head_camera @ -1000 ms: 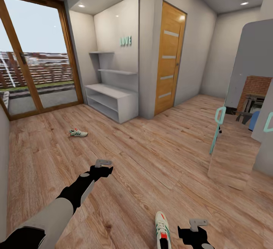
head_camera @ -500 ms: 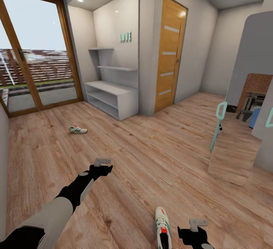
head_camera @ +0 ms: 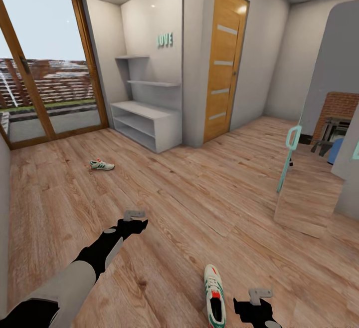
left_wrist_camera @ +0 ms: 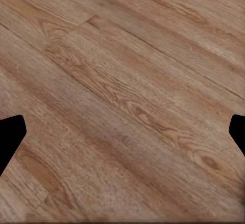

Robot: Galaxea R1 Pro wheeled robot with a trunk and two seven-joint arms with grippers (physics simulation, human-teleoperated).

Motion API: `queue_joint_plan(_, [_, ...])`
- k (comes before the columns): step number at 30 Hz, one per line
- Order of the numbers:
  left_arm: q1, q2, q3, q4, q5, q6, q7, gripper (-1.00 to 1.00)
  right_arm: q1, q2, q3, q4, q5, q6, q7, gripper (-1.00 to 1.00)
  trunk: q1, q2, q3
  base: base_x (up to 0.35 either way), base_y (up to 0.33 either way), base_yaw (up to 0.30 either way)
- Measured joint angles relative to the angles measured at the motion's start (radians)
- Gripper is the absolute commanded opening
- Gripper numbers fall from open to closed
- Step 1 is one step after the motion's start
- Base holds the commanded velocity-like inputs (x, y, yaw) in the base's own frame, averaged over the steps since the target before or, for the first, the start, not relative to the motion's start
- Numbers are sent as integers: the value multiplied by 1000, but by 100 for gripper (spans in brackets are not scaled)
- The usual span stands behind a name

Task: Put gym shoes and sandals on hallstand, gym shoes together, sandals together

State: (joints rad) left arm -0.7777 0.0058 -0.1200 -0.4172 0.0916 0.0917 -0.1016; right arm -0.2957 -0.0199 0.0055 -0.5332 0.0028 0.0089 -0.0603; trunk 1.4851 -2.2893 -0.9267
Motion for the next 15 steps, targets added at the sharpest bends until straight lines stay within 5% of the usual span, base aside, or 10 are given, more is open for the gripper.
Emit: queue_joint_plan(15, [0, 0, 0, 2, 0, 0, 0, 100, 0, 0, 0, 0, 0, 0, 0, 100, 58, -105, -71, 0, 0, 0])
